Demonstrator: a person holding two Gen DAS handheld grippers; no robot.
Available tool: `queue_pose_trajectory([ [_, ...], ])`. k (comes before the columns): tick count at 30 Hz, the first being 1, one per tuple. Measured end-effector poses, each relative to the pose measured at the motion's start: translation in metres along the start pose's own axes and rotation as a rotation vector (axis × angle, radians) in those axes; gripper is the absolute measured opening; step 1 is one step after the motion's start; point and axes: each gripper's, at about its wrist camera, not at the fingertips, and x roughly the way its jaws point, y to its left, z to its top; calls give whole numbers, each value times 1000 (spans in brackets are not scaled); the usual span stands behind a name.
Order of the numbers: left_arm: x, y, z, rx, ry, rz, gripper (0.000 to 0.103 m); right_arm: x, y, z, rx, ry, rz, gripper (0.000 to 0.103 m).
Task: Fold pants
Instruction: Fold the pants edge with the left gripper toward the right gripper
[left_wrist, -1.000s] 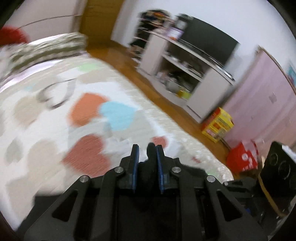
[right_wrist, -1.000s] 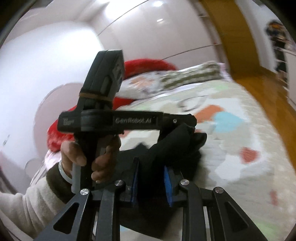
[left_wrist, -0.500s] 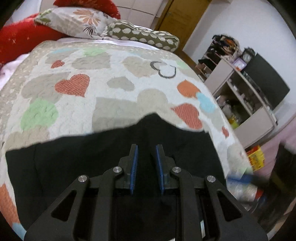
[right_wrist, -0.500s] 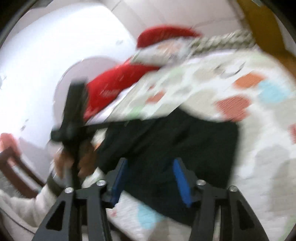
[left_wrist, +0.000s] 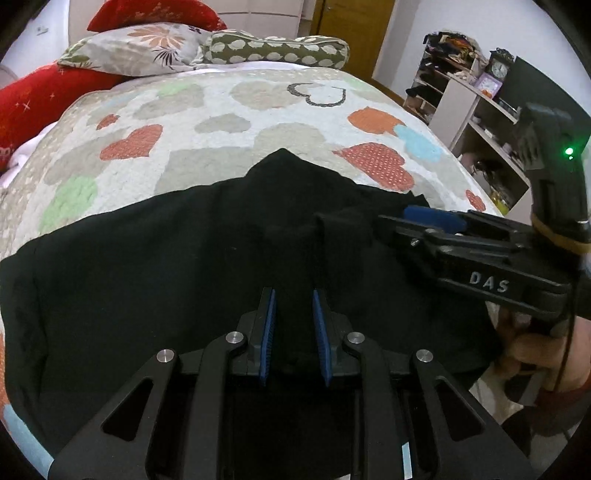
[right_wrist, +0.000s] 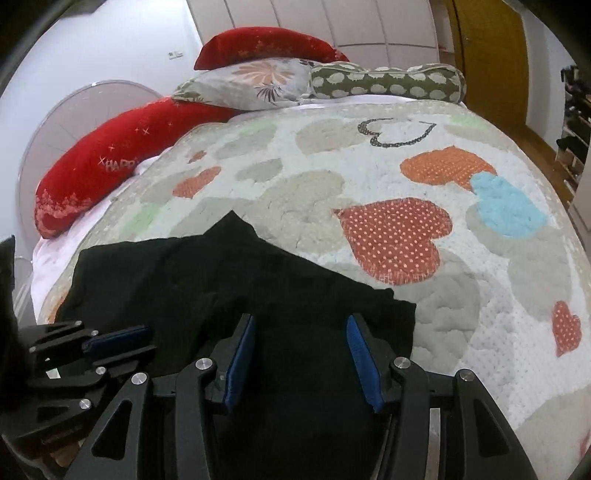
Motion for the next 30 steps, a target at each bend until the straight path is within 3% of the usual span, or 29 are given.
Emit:
queue_pose_trajectory([
  [9,-14,9,-15,-20,3,-12,22,-51,33,-43,-97,32,43,50],
  [13,-14,9,-17,-36,-4,-12,22,-35,51,-67,-178,66,-30,51],
  [22,-32,18,-19,-71,-11,38,22,-53,58,-33,-150,8,10,51],
  [30,-56,37,-24,-108,-54,110,22,-14,69,-8,-124,25,23,51],
])
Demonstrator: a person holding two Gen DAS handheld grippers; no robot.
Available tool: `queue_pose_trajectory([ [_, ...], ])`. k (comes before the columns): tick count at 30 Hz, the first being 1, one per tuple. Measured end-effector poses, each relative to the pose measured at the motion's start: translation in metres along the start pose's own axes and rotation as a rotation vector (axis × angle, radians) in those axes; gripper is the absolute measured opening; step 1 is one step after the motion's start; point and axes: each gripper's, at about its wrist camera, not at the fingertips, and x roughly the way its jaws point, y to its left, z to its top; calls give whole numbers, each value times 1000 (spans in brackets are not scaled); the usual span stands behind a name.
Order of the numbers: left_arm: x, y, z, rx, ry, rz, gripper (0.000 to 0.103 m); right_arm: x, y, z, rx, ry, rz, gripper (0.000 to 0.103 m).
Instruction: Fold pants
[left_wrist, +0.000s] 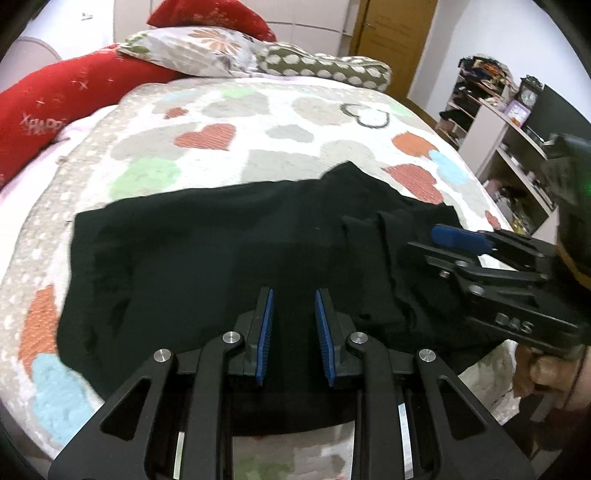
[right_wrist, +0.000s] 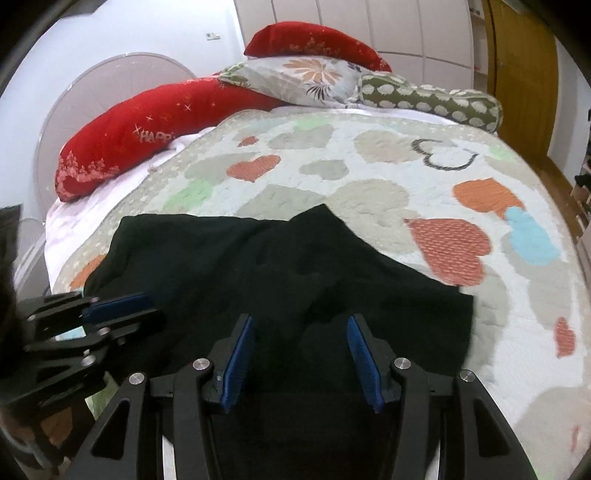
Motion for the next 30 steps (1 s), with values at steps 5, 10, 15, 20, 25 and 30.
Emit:
queue_pose_trajectory([
  [5,-7,11,0,-27,-11,16,22,26,4,3,-11,46,-23,53],
  [10,-11,18,1,-46,-20,26,22,3,7,6,-16,34,-19,53],
  [15,-16,24,-1,-72,-27,34,22,-14,15,-4,-34,12,9,54],
  [20,-17,30,-3,-102,-19,37,22,11,19,-22,-49,74,6,55],
  [25,-27,44,-11,-169,-13,26,22,-6,26,0,-50,33,56,55],
  [30,-49,72,-32,-300,-49,10,57,-2,52,30,-80,-5,166,57],
])
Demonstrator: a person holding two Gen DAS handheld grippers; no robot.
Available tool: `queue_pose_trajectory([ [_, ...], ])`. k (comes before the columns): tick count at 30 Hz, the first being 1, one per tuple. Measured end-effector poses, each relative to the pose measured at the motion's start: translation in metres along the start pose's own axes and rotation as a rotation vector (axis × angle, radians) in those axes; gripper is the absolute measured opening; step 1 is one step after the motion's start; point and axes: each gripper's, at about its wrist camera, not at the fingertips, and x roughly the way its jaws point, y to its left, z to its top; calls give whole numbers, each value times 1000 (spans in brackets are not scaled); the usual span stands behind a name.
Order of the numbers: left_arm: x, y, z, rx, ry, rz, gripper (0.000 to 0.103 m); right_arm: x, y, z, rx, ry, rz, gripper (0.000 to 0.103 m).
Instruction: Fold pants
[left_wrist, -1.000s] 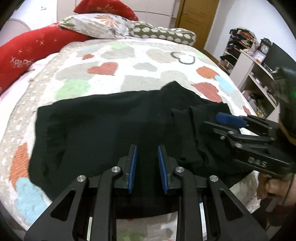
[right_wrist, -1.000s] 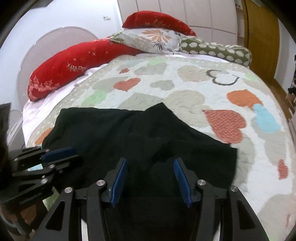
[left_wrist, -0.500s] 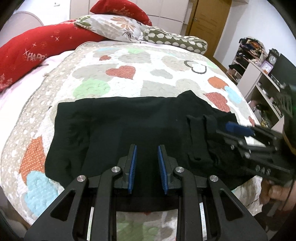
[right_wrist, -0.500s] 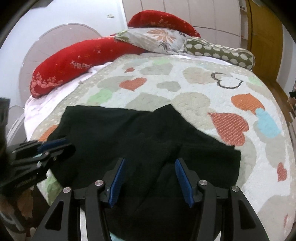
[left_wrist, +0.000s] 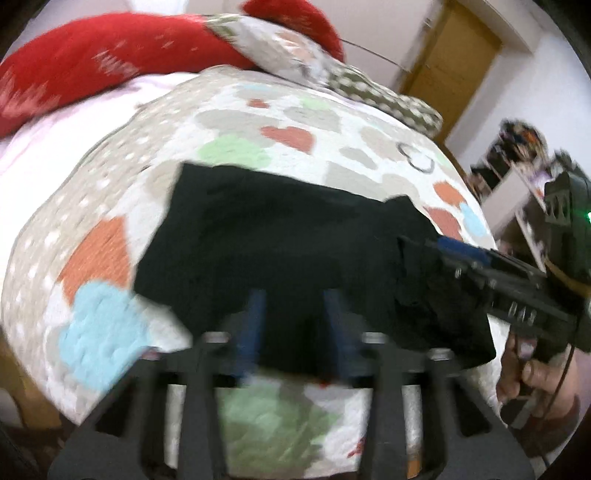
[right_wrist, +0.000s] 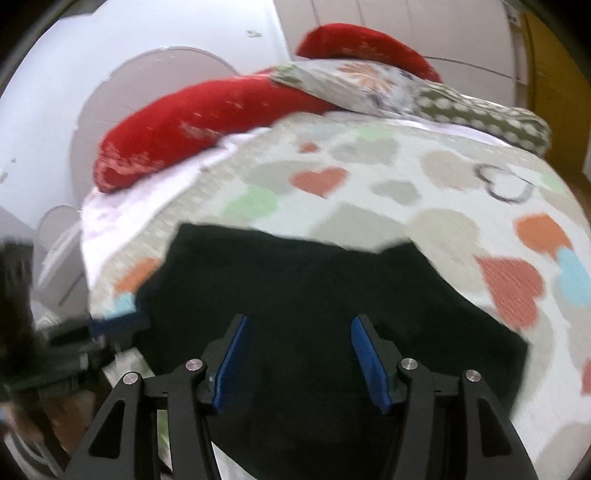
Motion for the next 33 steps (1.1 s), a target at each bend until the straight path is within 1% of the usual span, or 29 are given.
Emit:
queue_pose_trajectory([
  [1,-5,12,-4,-57,-22,-6,64,7,5,7,0,0,30,58],
  [4,-8,37,-11,-179,-33,-10,64,29,18,23,4,24,96,59],
  [8,0,55,-14,-261,-28,20,64,61,34,41,-11,71,155,61],
  [11,14,64,-17,-313,7,10,64,83,48,53,-51,96,164,61],
  [13,21,66,-18,-330,3,12,65,97,55,60,-72,105,167,61],
  [17,30,63,-12,-329,-17,10,76,130,66,71,-109,135,149,63],
  [19,34,62,-9,-323,-31,21,76,146,67,74,-113,152,141,64],
  [20,36,63,-8,-319,-39,24,76,154,67,75,-106,151,145,68],
  [22,40,67,-5,-327,-45,19,76,161,62,77,-83,136,157,73],
  [23,41,69,-3,-338,-52,12,76,164,59,78,-69,138,168,73],
  [26,43,74,2,-362,-68,-3,76,170,53,79,-35,150,209,74],
  [28,44,75,4,-370,-69,-9,76,168,54,82,-48,154,215,73],
  [30,45,76,5,-370,-71,-13,76,158,57,88,-72,130,219,73],
  [32,44,75,4,-364,-71,-10,76,150,56,95,-45,88,245,75],
  [33,44,75,4,-361,-72,-7,76,150,57,97,-36,91,263,75],
])
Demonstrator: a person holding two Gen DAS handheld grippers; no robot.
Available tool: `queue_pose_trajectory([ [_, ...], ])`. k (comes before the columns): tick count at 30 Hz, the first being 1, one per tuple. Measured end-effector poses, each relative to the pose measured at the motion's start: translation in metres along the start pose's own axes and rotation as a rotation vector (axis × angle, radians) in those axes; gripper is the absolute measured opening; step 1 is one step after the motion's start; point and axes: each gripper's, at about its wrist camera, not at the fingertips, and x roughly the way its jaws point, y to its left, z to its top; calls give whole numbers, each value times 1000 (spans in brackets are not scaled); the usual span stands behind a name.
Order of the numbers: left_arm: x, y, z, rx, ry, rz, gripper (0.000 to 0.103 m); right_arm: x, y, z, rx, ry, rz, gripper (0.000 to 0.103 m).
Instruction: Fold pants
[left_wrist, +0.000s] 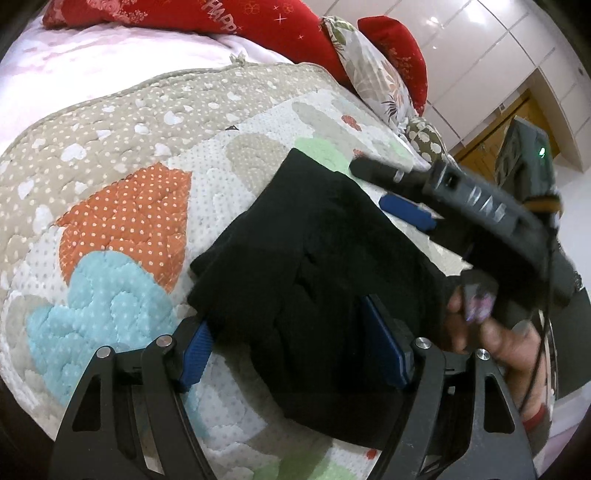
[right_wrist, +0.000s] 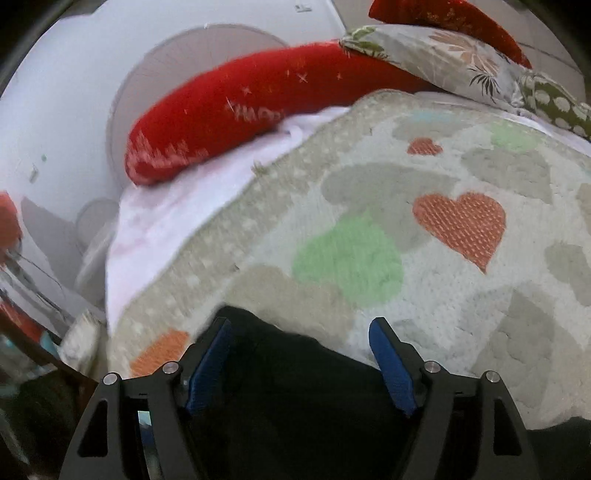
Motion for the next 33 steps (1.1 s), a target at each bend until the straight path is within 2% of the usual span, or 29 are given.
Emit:
queue_pose_trajectory([
  [6,0,-3,-3,18,-10,10,76,46,20,-3,-97,118,13,72],
  [7,0,-3,-3,23,-12,9,72,47,20,-5,-98,110,10,64],
  [8,-1,-3,-2,28,-14,15,55,46,21,-6,-99,100,7,52],
  [9,-2,-4,-2,35,-13,16,48,41,19,-5,-77,95,41,47],
  [10,-5,-7,0,40,3,-17,36,34,17,-3,-53,83,64,43],
  [11,-9,-11,2,48,2,-35,30,19,15,-1,-35,49,79,41],
  [12,-15,-17,2,68,-15,-37,29,6,14,1,-28,24,88,40],
  [15,-47,-59,-4,228,-122,-61,27,-52,8,3,-8,-85,118,40],
  [17,-67,-97,-16,357,-178,-123,27,-102,-6,-1,31,-167,129,40],
  [19,-76,-134,-32,471,-193,-185,27,-141,-23,-12,68,-235,112,41],
  [21,-72,-165,-51,564,-170,-244,27,-178,-45,-31,120,-279,45,44],
  [23,-56,-193,-74,650,-105,-313,27,-210,-74,-60,200,-312,-80,53],
  [24,-45,-204,-85,677,-61,-345,27,-221,-86,-73,242,-317,-129,54],
  [26,-18,-224,-109,731,85,-412,27,-241,-114,-108,351,-316,-182,55],
  [27,-8,-230,-119,760,156,-414,27,-248,-124,-122,397,-313,-186,55],
  [28,-2,-235,-127,790,195,-394,27,-255,-134,-140,448,-308,-196,56],
  [30,-8,-235,-135,847,173,-367,27,-264,-145,-161,494,-309,-207,60],
  [31,-18,-233,-133,871,144,-370,28,-268,-148,-171,509,-314,-206,65],
  [33,-32,-227,-126,879,126,-395,37,-272,-149,-184,537,-330,-177,72],
])
